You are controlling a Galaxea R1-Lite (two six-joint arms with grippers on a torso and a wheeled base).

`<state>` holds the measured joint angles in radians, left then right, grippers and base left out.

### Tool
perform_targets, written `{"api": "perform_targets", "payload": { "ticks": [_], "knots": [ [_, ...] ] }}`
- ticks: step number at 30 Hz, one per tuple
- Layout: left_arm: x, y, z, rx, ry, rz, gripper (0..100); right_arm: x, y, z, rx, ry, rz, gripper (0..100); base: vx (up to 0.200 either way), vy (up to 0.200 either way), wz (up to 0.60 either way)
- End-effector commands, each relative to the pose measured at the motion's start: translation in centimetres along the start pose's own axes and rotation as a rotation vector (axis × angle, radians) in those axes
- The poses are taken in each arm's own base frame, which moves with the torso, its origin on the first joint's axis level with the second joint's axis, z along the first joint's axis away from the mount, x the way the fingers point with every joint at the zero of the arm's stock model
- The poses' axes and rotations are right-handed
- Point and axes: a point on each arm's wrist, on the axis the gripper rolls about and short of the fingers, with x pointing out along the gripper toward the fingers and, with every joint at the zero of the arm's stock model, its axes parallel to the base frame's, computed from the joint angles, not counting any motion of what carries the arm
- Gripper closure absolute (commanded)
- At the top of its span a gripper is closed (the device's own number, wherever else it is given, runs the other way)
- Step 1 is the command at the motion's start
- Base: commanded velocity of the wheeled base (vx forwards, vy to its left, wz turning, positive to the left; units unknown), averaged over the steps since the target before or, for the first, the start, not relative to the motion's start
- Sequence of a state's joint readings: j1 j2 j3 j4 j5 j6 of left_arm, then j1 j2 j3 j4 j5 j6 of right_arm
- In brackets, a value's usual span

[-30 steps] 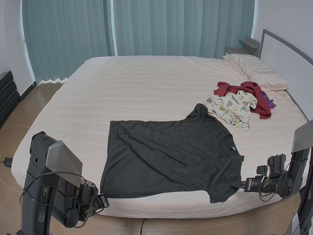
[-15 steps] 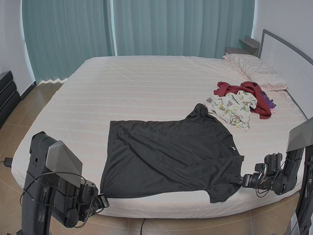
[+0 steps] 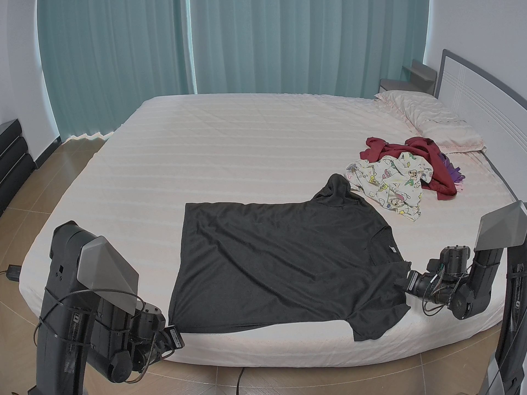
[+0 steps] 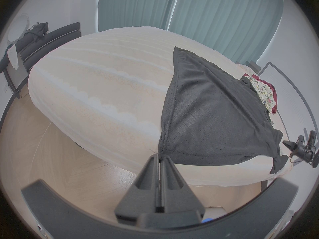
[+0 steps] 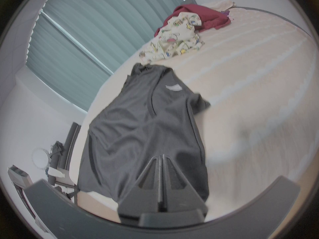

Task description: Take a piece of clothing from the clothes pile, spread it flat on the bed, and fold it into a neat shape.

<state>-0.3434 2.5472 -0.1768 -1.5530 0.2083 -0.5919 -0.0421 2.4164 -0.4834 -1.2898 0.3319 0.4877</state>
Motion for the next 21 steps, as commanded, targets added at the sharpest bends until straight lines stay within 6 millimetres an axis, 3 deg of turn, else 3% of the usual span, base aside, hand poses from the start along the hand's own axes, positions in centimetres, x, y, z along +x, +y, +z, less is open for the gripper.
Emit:
{"api": "perform_targets", "payload": {
  "ticks": [1,6,9,10,11,21],
  "knots": [
    [0.0,-0.1,0.1,-0.004,-0.014,-0.009,100,0.8,-0.2,0.8,0.029,-0.085,0.039,100,0.000,0.000,0.00],
    [0.0,-0.1,0.1,-0.002,-0.013,-0.010,100,1.2,-0.9,-0.5,0.009,-0.120,0.033,100,0.000,0.000,0.00],
    [0.0,-0.1,0.1,-0.002,-0.013,-0.010,100,0.3,-0.7,-0.8,0.003,-0.099,0.021,100,0.000,0.000,0.00],
    [0.0,-0.1,0.1,-0.002,-0.012,-0.011,100,-1.3,-0.1,-0.4,-0.001,-0.091,0.011,100,0.000,0.000,0.00],
    [0.0,-0.1,0.1,-0.002,-0.012,-0.011,100,-1.5,-0.1,-0.3,0.004,-0.083,0.006,0,0.000,0.000,0.00],
    [0.0,-0.1,0.1,-0.002,-0.012,-0.011,100,-2.1,-1.0,0.1,0.035,-0.062,-0.027,0,0.000,0.000,0.00]
  ]
}}
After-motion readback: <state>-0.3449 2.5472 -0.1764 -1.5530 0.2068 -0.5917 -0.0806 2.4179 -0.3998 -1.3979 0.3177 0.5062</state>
